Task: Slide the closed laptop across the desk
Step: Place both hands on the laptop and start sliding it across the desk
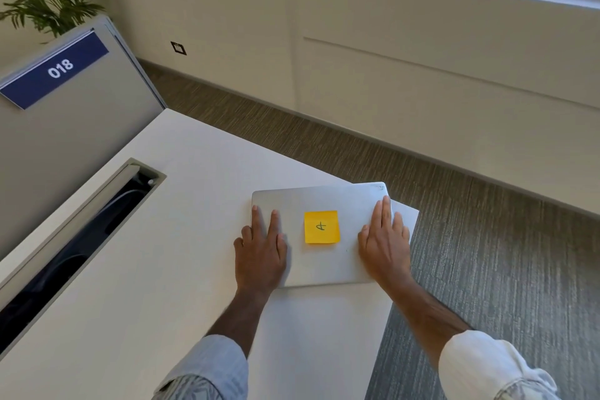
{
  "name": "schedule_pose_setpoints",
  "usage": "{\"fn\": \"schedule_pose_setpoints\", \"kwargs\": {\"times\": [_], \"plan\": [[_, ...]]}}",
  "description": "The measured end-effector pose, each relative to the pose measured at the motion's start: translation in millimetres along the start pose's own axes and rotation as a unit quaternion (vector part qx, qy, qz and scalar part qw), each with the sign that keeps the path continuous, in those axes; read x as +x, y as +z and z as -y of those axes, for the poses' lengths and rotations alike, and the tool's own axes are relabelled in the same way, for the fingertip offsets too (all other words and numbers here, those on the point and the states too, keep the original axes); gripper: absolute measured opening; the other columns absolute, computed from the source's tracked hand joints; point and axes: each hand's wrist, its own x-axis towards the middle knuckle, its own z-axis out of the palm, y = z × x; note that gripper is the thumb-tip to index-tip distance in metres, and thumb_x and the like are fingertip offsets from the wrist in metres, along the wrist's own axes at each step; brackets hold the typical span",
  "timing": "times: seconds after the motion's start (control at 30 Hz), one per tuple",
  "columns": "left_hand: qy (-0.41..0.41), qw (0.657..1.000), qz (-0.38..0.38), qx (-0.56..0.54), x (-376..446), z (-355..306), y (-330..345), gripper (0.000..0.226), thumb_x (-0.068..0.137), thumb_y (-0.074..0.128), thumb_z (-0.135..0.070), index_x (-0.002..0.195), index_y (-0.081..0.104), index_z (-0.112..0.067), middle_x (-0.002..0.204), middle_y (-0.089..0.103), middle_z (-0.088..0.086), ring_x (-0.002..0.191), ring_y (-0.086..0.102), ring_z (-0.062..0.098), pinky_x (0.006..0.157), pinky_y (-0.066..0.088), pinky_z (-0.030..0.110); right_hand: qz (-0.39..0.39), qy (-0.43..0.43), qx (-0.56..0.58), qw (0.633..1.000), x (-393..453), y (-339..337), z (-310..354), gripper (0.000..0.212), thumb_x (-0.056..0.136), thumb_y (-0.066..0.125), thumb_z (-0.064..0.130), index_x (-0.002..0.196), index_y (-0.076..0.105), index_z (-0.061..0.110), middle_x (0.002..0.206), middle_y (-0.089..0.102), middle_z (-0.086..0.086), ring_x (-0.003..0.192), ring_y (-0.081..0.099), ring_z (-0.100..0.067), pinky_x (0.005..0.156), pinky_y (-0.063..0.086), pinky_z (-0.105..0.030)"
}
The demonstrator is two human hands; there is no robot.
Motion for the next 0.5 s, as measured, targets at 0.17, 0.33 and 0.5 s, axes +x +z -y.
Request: {"fn": "schedule_pose_setpoints", "kwargs": {"times": [0.17,0.33,0.5], "plan": [[-0.038,0.999,-0.009,-0.012,-2.0,-6.4,-1.4,0.051,0.099,0.033,-0.038,0.149,0.039,-0.024,0.152,0.032,0.027,0.099,0.051,0.037,0.077,0.045,0.045,-0.026,0.012,-0.044,0.999,-0.9,-3.5,-0.2,0.062,0.094,0.033,0.038,0.144,0.037,0.000,0.156,0.033,-0.024,0.101,0.053,-0.041,0.072,0.048,-0.049],[-0.102,0.994,-0.003,-0.031,1.0,-20.7,-6.3,0.048,0.098,0.035,-0.039,0.145,0.040,-0.028,0.134,0.043,0.025,0.096,0.048,0.036,0.076,0.044,0.043,-0.027,0.038,-0.039,0.998,-2.4,-4.9,1.6,0.061,0.093,0.036,0.041,0.144,0.040,0.007,0.136,0.046,-0.025,0.089,0.052,-0.040,0.063,0.047,-0.045],[-0.147,0.987,0.007,-0.058,6.8,-27.5,-14.4,0.039,0.097,0.034,-0.043,0.132,0.044,-0.031,0.108,0.047,0.014,0.090,0.045,0.031,0.071,0.040,0.039,-0.023,0.055,-0.038,0.998,-2.9,-7.0,1.9,0.062,0.092,0.047,0.043,0.145,0.038,0.011,0.119,0.049,-0.021,0.086,0.050,-0.038,0.060,0.044,-0.042]]}}
